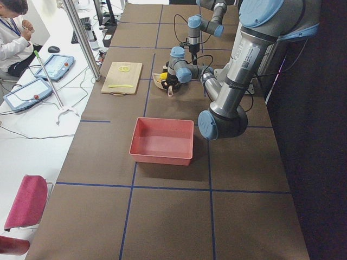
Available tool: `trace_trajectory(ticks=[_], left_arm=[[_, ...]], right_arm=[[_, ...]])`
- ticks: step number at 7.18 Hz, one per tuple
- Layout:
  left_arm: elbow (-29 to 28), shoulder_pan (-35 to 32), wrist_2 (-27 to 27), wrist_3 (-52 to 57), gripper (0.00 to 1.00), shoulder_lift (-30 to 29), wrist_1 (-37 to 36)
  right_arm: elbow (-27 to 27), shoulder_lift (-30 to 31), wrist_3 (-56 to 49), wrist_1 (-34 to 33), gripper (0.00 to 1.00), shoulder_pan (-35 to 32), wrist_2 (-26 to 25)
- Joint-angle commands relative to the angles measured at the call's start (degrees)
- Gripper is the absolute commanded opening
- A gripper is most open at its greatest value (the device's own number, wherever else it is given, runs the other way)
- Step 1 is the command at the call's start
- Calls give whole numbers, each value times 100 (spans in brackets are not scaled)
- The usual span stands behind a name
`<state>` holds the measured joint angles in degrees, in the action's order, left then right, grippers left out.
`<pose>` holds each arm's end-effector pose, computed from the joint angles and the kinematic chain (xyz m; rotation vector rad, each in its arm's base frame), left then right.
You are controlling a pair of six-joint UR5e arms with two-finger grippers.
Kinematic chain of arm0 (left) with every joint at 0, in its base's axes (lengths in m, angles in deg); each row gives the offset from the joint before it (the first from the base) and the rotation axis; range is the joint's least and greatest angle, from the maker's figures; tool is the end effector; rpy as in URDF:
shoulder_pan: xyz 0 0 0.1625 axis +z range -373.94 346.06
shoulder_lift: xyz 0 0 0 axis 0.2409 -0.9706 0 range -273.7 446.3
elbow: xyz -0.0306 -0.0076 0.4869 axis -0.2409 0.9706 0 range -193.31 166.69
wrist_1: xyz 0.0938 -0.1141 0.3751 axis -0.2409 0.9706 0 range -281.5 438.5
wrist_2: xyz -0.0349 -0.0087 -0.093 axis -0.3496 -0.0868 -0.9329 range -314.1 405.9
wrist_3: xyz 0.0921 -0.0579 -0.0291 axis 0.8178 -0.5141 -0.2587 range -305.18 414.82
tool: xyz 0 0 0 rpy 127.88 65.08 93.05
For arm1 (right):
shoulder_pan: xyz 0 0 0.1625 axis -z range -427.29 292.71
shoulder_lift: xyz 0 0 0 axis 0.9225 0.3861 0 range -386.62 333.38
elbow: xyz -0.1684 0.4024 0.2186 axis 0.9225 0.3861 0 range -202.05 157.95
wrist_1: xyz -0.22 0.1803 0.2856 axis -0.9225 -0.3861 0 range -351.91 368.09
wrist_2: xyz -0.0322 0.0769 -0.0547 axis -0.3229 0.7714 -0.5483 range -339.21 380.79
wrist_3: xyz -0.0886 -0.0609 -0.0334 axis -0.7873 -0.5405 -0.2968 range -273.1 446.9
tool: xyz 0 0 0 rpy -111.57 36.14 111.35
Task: Sweep and dump trash into bin
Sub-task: 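Sweep the corn, potato and ginger into the dustpan with the right gripper's brush, then lift the loaded dustpan toward the pink bin with the left gripper while the right withdraws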
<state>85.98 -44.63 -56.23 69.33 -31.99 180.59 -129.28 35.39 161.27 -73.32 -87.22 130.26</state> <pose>0.5297 -0.4420 0.3553 0.7804 0.5531 1.2888 -0.5703 -0.3087 0.3055 -0.0155 -0.9808 -0.0907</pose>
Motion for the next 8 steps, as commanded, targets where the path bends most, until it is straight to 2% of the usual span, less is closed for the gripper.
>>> trace_trajectory(ticks=[1,3,4,6,8], left_arm=[[-24,-7,-8,-97,28,78,241],[54,-24,-17,-282,28,78,241],[63,-146,-174,-300,28,78,241],[238,-847,-1198,-352,28,78,163],[528,-1550,-1579,-484,32,217,92]], right_arm=[[-322,31,6,-180,1,-150,39],[-1051,49,-2,-1083,1,-238,48],[-1237,231,-2,-1227,1,-387,48],[-1790,1012,-28,-1228,0,-694,74],[-1916,1523,-116,-1193,0,-1177,301]])
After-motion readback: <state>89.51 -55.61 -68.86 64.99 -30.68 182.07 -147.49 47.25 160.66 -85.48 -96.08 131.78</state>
